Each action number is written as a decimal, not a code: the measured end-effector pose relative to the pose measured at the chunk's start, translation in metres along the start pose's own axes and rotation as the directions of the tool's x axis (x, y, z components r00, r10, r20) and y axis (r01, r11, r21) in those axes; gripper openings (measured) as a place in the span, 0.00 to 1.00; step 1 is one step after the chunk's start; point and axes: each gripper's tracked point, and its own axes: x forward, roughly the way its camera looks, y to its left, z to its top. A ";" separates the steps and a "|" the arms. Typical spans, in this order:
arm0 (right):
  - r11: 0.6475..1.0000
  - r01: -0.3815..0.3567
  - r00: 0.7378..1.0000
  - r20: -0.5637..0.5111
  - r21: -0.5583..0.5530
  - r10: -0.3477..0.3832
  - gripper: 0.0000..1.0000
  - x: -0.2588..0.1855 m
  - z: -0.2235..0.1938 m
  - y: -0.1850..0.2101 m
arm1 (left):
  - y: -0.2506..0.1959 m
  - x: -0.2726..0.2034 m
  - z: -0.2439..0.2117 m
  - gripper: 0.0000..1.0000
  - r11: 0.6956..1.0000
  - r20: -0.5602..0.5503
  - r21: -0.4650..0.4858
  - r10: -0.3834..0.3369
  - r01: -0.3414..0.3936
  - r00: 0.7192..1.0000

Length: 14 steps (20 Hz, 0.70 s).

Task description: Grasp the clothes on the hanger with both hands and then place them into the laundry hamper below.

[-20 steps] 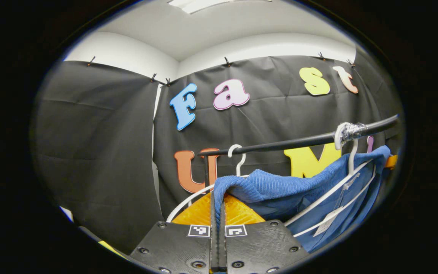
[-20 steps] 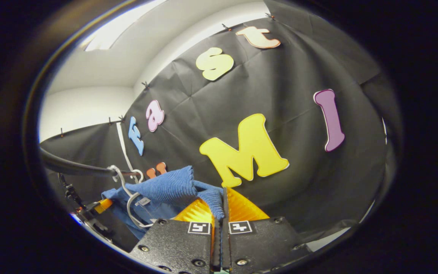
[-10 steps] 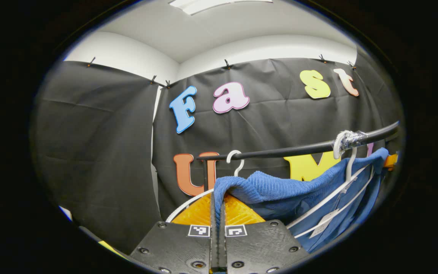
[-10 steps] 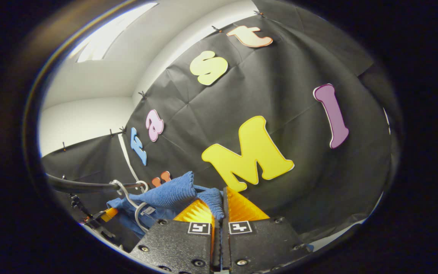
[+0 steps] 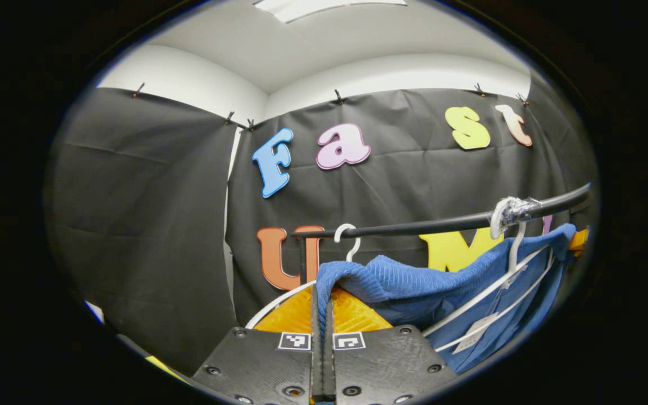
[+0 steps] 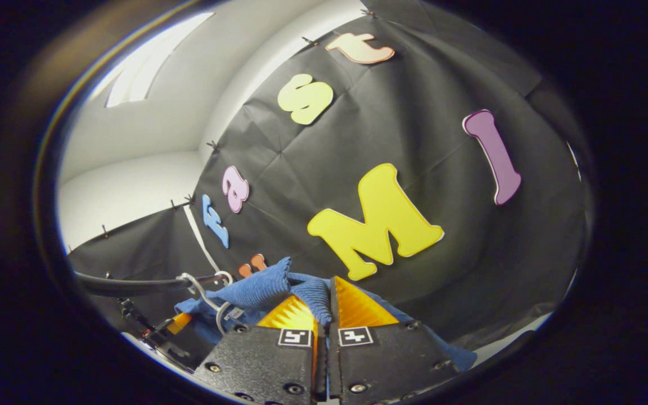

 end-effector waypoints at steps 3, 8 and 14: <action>0.994 0.022 0.999 0.033 -0.108 -0.018 0.04 -0.010 0.009 0.009 | -0.003 -0.011 0.000 0.00 1.000 0.008 -0.005 -0.006 0.006 1.000; 0.991 0.061 0.997 0.052 -0.116 -0.056 0.05 0.002 0.024 0.007 | -0.007 -0.008 0.001 0.00 0.999 0.003 -0.029 -0.013 0.013 1.000; 0.973 0.122 0.988 0.118 -0.198 -0.100 0.05 0.020 0.042 0.010 | -0.001 0.011 0.008 0.00 0.999 0.001 -0.026 -0.033 0.033 0.999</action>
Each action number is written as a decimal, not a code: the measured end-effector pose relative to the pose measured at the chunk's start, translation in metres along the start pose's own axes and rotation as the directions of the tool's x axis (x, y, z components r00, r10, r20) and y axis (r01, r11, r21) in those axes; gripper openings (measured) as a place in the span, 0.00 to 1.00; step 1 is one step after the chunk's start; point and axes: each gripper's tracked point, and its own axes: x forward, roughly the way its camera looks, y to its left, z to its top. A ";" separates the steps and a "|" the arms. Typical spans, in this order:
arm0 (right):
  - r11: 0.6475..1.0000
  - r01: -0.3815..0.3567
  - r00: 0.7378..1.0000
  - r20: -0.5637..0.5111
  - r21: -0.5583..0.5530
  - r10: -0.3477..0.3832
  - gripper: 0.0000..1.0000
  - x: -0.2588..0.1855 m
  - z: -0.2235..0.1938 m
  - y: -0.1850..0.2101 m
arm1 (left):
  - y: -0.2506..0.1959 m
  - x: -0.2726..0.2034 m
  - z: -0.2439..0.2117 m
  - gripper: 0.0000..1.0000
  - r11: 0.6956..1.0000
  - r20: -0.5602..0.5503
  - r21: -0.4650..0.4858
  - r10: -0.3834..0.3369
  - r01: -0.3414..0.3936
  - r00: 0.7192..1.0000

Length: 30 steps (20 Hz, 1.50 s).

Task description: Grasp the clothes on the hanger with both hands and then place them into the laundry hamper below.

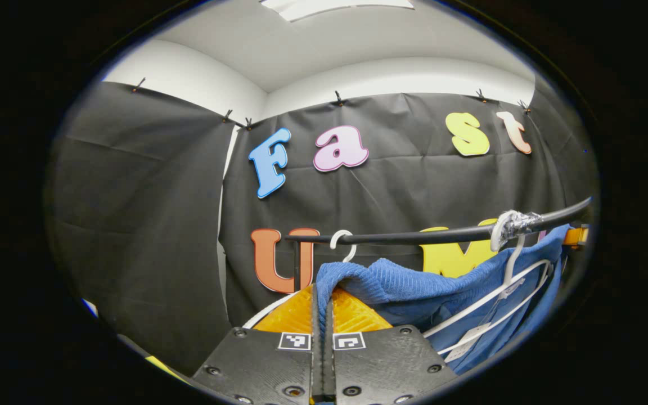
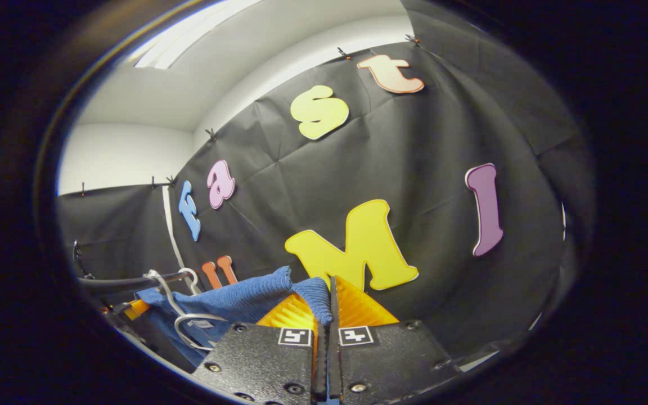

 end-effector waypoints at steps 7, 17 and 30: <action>0.999 0.043 0.998 -0.037 0.012 -0.043 0.05 0.021 -0.025 -0.016 | -0.006 0.004 -0.017 0.04 0.999 -0.031 -0.008 -0.052 0.051 0.998; 0.995 0.102 0.978 -0.186 0.015 -0.097 0.05 0.012 -0.113 -0.050 | 0.005 -0.002 -0.090 0.04 0.993 -0.144 -0.011 -0.116 0.116 0.983; 0.992 0.121 0.892 -0.437 -0.016 -0.116 0.05 -0.065 -0.266 -0.024 | 0.004 -0.080 -0.207 0.05 0.992 -0.359 0.001 -0.118 0.127 0.926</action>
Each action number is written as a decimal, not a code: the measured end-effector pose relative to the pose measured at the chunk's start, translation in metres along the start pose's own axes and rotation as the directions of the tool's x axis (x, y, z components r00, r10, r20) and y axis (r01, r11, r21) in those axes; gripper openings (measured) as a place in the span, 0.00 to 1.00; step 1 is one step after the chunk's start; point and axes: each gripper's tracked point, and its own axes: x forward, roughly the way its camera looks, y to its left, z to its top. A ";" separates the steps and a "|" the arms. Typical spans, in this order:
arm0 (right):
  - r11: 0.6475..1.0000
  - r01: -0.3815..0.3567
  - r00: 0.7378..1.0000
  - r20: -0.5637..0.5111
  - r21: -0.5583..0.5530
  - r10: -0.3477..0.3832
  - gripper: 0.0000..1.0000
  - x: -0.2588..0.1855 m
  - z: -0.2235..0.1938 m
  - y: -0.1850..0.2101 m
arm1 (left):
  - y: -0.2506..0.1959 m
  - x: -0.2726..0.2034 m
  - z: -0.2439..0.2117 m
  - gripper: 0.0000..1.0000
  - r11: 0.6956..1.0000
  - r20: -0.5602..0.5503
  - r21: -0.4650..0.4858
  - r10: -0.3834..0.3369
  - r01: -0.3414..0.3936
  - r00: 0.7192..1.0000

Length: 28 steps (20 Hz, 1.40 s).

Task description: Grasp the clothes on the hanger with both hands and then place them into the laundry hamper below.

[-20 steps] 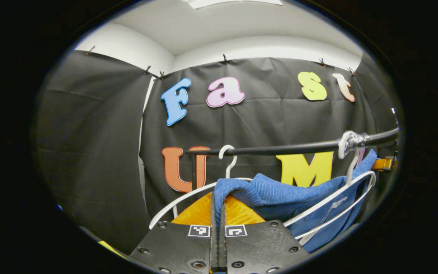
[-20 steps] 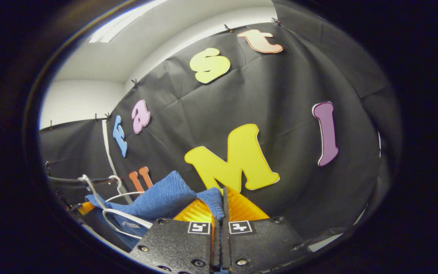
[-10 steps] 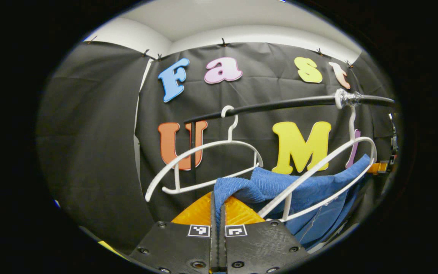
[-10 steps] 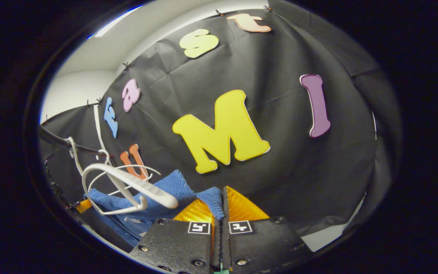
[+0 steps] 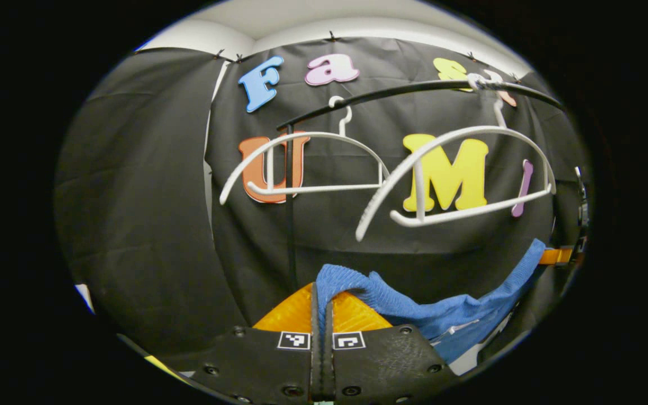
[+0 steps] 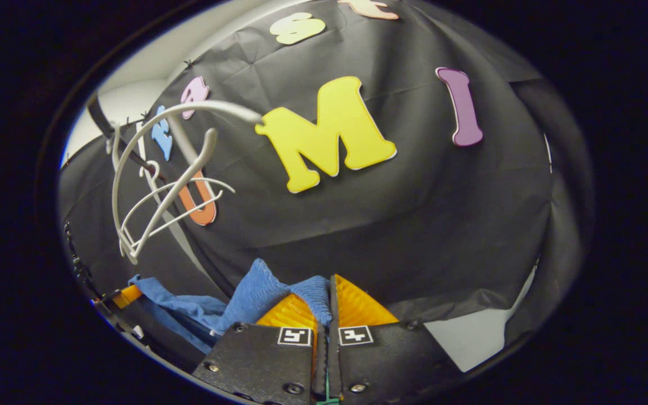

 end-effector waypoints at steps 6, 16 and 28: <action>0.997 -0.082 0.996 -0.046 0.011 0.082 0.05 -0.036 -0.046 0.087 | -0.072 -0.035 -0.006 0.00 0.986 0.000 0.015 -0.165 0.165 0.986; 0.979 -0.182 0.976 -0.104 0.090 0.191 0.05 -0.078 -0.100 0.158 | -0.133 -0.088 -0.006 0.01 0.913 0.037 -0.074 -0.400 0.402 0.916; 1.000 -0.009 0.904 -0.428 0.015 0.015 0.05 -0.060 -0.296 0.099 | -0.124 -0.086 -0.221 0.01 0.899 -0.275 -0.252 -0.422 0.358 0.864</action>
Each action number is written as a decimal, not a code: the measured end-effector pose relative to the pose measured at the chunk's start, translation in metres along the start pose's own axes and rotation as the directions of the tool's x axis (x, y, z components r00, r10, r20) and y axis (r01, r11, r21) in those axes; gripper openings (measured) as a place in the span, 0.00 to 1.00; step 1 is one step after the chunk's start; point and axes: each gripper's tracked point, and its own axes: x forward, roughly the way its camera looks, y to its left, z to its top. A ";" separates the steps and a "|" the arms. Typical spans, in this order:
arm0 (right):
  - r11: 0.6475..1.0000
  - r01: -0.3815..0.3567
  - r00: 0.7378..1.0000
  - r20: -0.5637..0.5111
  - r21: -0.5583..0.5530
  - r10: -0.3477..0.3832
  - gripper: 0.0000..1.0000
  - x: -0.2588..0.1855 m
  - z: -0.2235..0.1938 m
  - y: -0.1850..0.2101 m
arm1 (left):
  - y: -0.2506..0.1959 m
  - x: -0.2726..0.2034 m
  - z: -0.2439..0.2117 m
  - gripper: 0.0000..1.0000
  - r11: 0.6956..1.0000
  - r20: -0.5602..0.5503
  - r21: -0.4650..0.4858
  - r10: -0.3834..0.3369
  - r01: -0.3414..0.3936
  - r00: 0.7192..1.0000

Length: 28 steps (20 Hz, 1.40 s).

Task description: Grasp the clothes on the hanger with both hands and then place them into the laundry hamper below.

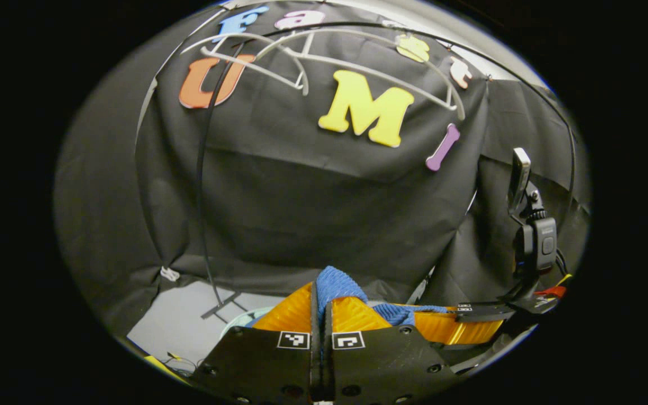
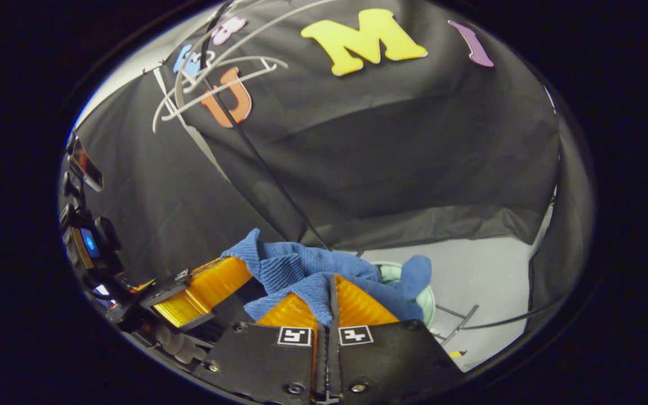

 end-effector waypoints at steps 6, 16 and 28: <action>0.994 0.110 0.973 -0.204 0.017 -0.104 0.05 0.046 -0.088 -0.030 | 0.040 0.010 -0.101 0.01 0.994 -0.205 -0.075 0.061 -0.078 0.977; 0.962 0.272 0.900 -0.352 -0.010 -0.258 0.05 0.063 -0.132 -0.051 | 0.058 0.009 -0.175 0.01 0.990 -0.471 -0.040 0.100 -0.135 0.876; 0.917 0.394 0.866 -0.307 -0.065 -0.394 0.80 0.050 -0.114 -0.074 | 0.088 -0.011 -0.194 1.00 0.979 -0.554 0.082 0.201 -0.187 0.808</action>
